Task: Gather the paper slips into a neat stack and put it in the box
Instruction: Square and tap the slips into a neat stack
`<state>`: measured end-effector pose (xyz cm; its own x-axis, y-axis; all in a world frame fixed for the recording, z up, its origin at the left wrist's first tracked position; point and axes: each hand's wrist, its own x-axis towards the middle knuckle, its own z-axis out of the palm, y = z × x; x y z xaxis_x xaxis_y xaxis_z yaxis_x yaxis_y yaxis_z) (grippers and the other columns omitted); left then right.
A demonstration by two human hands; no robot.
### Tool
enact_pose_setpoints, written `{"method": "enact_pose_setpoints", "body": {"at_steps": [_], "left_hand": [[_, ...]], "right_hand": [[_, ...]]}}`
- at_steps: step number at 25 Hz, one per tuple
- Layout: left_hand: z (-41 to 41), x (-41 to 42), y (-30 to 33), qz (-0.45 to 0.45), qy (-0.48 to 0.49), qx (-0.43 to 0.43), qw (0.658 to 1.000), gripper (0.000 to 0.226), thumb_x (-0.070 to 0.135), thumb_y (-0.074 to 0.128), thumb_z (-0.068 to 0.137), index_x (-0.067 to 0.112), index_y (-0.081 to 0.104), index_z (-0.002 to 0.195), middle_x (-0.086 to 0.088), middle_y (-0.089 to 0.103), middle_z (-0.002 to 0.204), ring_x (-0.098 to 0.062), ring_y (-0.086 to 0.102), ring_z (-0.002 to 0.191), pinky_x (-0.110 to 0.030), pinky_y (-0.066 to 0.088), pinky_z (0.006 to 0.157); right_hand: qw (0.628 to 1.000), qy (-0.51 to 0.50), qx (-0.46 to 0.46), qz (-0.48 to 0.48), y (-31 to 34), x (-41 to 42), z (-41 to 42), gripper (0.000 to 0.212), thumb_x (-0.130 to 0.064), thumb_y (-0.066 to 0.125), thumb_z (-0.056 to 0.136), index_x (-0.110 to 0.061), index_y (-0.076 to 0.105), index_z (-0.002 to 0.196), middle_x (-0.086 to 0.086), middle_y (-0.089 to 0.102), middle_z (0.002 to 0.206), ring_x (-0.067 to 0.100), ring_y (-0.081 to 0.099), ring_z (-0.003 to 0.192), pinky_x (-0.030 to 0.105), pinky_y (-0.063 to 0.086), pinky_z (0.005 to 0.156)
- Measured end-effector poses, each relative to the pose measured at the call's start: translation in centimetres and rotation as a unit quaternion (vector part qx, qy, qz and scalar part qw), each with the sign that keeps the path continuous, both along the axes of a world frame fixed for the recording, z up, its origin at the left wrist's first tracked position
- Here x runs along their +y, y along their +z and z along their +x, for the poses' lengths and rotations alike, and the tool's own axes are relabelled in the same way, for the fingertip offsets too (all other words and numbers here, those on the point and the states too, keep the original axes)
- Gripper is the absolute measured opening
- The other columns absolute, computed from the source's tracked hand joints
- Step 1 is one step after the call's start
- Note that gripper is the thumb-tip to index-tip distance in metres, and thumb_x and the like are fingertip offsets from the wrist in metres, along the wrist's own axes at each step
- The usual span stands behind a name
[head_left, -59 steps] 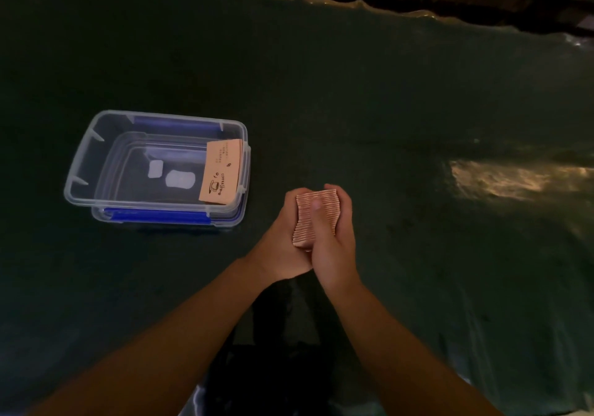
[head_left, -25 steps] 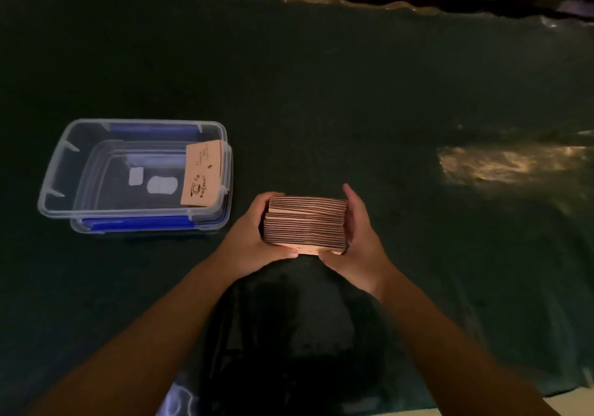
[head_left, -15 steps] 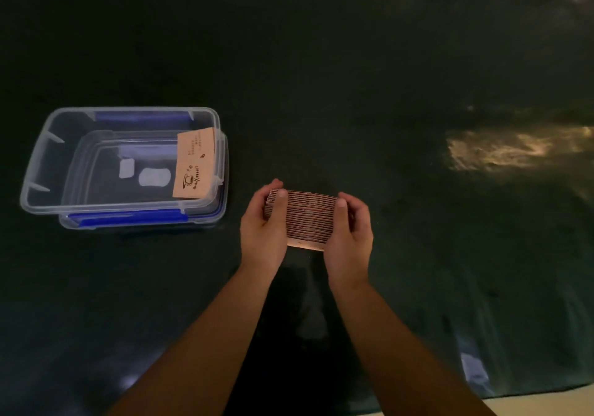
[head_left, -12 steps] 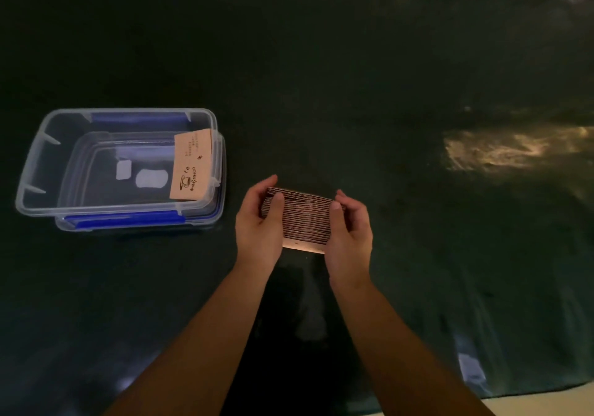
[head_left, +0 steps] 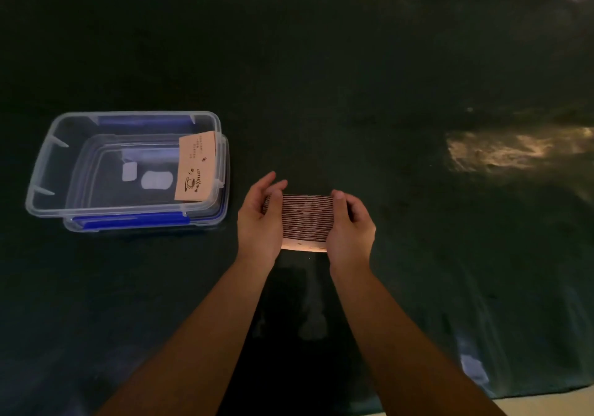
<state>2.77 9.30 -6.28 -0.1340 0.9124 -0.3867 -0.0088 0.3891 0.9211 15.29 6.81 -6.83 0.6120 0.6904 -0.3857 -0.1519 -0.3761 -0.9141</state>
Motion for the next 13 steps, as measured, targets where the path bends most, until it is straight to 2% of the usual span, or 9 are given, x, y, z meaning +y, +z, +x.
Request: {"method": "enact_pose_setpoints", "body": {"at_steps": [1, 3, 5, 6, 8, 9, 11, 13], "left_hand": [[0.12, 0.13, -0.15, 0.005, -0.002, -0.003, 1.000, 0.040, 0.027, 0.056, 0.109, 0.066, 0.066, 0.107, 0.023, 0.076, 0.121, 0.008, 0.071, 0.102, -0.030, 0.056, 0.092], [0.03, 0.29, -0.33, 0.005, 0.008, -0.027, 1.000, 0.036, 0.022, 0.054, 0.108, 0.054, 0.072, 0.106, 0.019, 0.079, 0.108, 0.003, 0.073, 0.097, -0.032, 0.054, 0.089], [-0.29, 0.34, -0.40, 0.017, 0.004, -0.049, 0.999, 0.036, 0.021, 0.051, 0.107, 0.045, 0.077, 0.097, 0.012, 0.079, 0.097, -0.005, 0.074, 0.094, -0.035, 0.054, 0.088], [-0.32, 0.42, -0.64, 0.018, -0.003, -0.047, 0.999, 0.036, 0.022, 0.050, 0.107, 0.044, 0.077, 0.096, 0.011, 0.079, 0.095, -0.007, 0.074, 0.095, -0.036, 0.055, 0.089], [-0.23, 0.48, -0.81, 0.008, -0.010, -0.035, 0.999, 0.036, 0.022, 0.047, 0.111, 0.043, 0.076, 0.101, 0.013, 0.080, 0.098, -0.007, 0.075, 0.097, -0.035, 0.056, 0.089], [-0.16, 0.52, -0.59, 0.003, -0.014, -0.037, 0.999, 0.035, 0.023, 0.046, 0.112, 0.042, 0.075, 0.107, 0.016, 0.080, 0.102, -0.003, 0.074, 0.099, -0.031, 0.055, 0.088], [-0.26, 0.49, -0.38, 0.000, -0.047, -0.036, 0.998, 0.035, 0.027, 0.041, 0.114, 0.043, 0.072, 0.117, 0.022, 0.076, 0.115, 0.008, 0.070, 0.106, -0.021, 0.050, 0.089], [-0.53, 0.52, -0.01, 0.007, -0.094, -0.010, 0.996, 0.037, 0.033, 0.034, 0.115, 0.049, 0.067, 0.121, 0.025, 0.070, 0.126, 0.013, 0.065, 0.111, -0.019, 0.047, 0.093]], "right_hand": [[1.000, 0.007, 0.001, 0.003, -0.08, -0.03, 0.02, 0.019, -0.032, 0.061, 0.107, -0.032, 0.078, 0.114, -0.017, 0.076, 0.110, 0.000, 0.071, 0.103, 0.019, 0.057, 0.080], [0.999, 0.027, 0.012, 0.021, -0.15, -0.57, 0.04, 0.023, -0.028, 0.057, 0.109, -0.030, 0.074, 0.125, -0.017, 0.072, 0.122, -0.001, 0.068, 0.110, 0.022, 0.060, 0.089], [0.998, 0.048, 0.024, 0.045, -0.14, -0.95, 0.10, 0.024, -0.028, 0.054, 0.111, -0.031, 0.072, 0.126, -0.012, 0.070, 0.124, 0.004, 0.069, 0.108, 0.024, 0.062, 0.087], [0.997, 0.055, 0.018, 0.050, -0.23, -0.91, 0.18, 0.024, -0.030, 0.053, 0.111, -0.032, 0.071, 0.127, -0.011, 0.070, 0.123, 0.002, 0.069, 0.105, 0.020, 0.061, 0.082], [0.998, 0.042, 0.013, 0.038, -0.14, -0.67, 0.27, 0.027, -0.034, 0.052, 0.111, -0.036, 0.069, 0.133, -0.014, 0.069, 0.125, -0.002, 0.068, 0.104, 0.012, 0.058, 0.076], [0.999, 0.033, 0.019, 0.031, -0.07, -0.51, 0.25, 0.029, -0.035, 0.053, 0.111, -0.036, 0.067, 0.136, -0.015, 0.069, 0.128, -0.001, 0.068, 0.109, 0.014, 0.059, 0.079], [0.999, 0.031, 0.027, 0.022, -0.25, -0.34, 0.21, 0.032, -0.035, 0.052, 0.111, -0.033, 0.067, 0.140, -0.011, 0.069, 0.135, 0.007, 0.067, 0.121, 0.028, 0.060, 0.097], [0.998, 0.052, 0.027, 0.022, -0.62, -0.43, 0.30, 0.033, -0.037, 0.048, 0.112, -0.037, 0.064, 0.141, -0.008, 0.067, 0.140, 0.011, 0.066, 0.124, 0.036, 0.060, 0.102]]}}
